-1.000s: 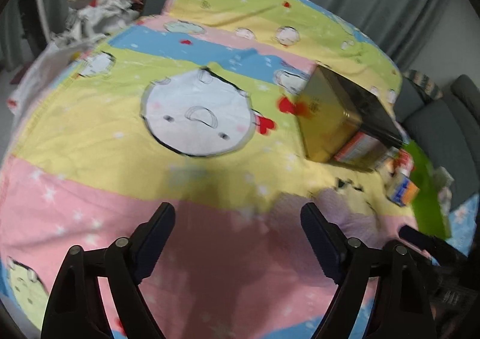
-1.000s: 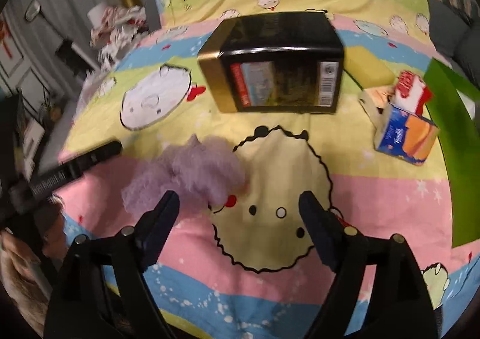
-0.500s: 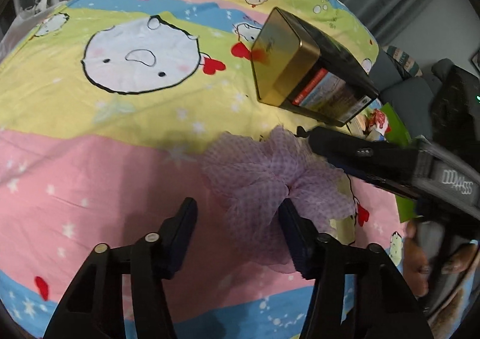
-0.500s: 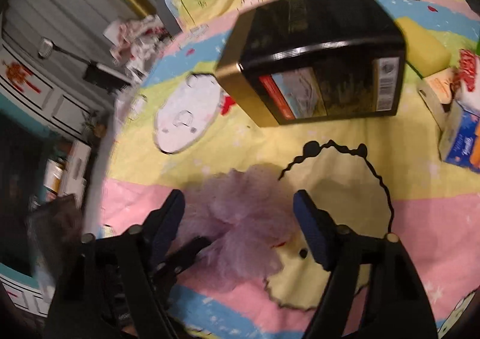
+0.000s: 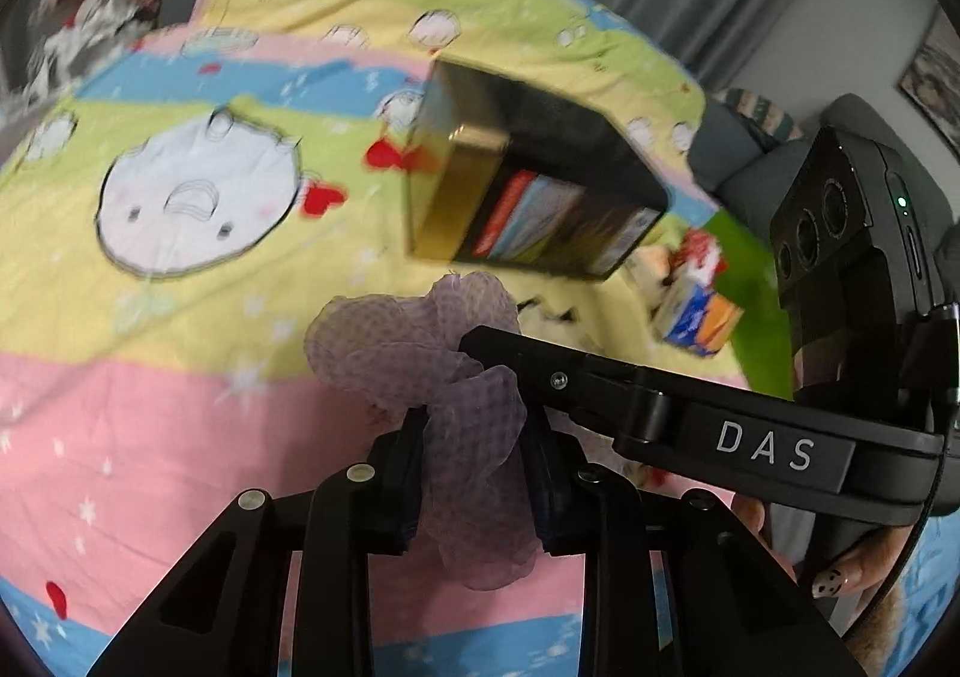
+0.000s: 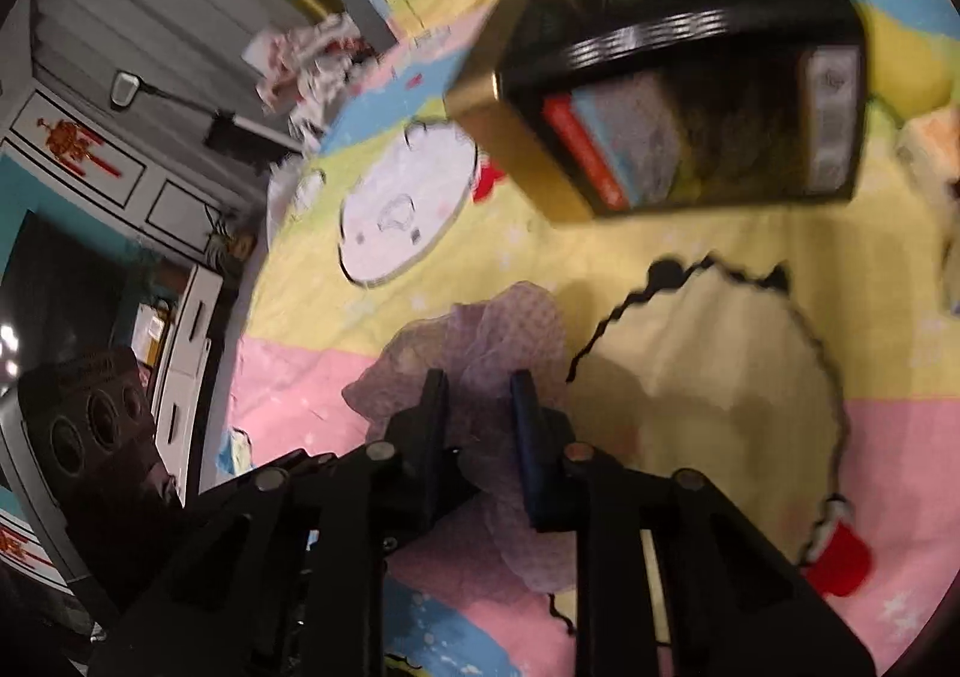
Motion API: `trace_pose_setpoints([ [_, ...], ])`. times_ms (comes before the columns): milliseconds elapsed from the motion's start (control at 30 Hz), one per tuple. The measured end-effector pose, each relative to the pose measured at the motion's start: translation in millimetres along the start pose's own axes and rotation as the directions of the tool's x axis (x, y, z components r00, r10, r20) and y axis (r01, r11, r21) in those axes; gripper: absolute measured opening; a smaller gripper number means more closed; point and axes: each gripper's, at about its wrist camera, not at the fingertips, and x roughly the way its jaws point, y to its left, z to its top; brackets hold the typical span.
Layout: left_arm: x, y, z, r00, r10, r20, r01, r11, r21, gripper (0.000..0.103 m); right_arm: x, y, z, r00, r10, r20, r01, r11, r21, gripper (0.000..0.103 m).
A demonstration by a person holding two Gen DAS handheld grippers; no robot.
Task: Organize soft objects
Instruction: 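Lift the purple puff and carry it toward the white box, then lower the purple puff into the box and open the right gripper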
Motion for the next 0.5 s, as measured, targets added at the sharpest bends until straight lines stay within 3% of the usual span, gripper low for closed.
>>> trace_pose_setpoints([
  [233, -7, -62, 21, 0.995, -0.070, 0.068, 0.061, 0.991, 0.123, 0.029, -73, -10, 9, 0.979, -0.055, 0.195, 0.056, 0.998, 0.004, 0.022],
  [500, 13, -155, 35, 0.982, -0.173, 0.073, 0.145, 0.946, 0.292, 0.029, -161, -58, 6, 0.910, -0.149, 0.387, 0.100, 0.985, 0.144, 0.023],
])
